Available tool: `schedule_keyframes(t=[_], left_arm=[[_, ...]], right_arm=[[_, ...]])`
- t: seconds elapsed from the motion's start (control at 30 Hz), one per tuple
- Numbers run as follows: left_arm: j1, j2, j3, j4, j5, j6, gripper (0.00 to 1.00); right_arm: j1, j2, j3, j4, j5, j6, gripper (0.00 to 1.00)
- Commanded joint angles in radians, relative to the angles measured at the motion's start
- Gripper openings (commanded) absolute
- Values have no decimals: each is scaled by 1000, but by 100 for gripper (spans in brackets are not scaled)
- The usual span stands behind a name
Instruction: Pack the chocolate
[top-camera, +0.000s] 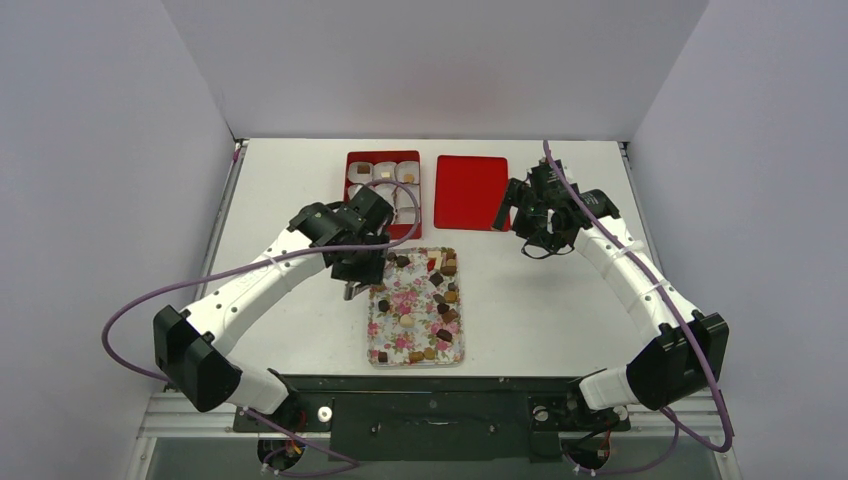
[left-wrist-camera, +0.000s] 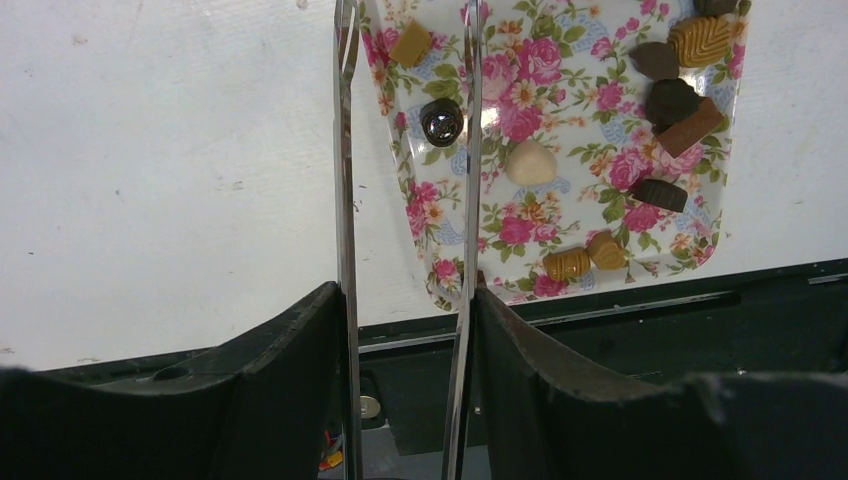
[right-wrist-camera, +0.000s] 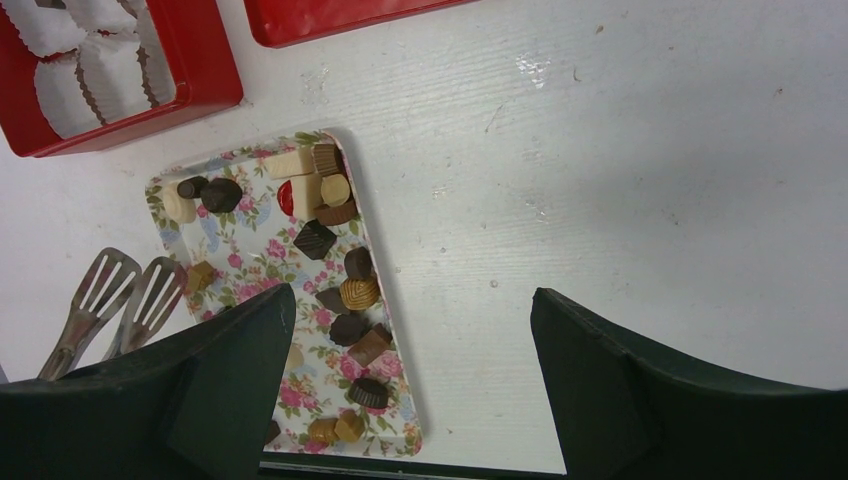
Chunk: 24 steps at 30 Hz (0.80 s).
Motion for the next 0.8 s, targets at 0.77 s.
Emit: schedule_keyframes(t=[0.77], left_arm=[[-19,22,-99,95,33,24,39]], right_arm=[[5,-16,-9,19,16,7,83]])
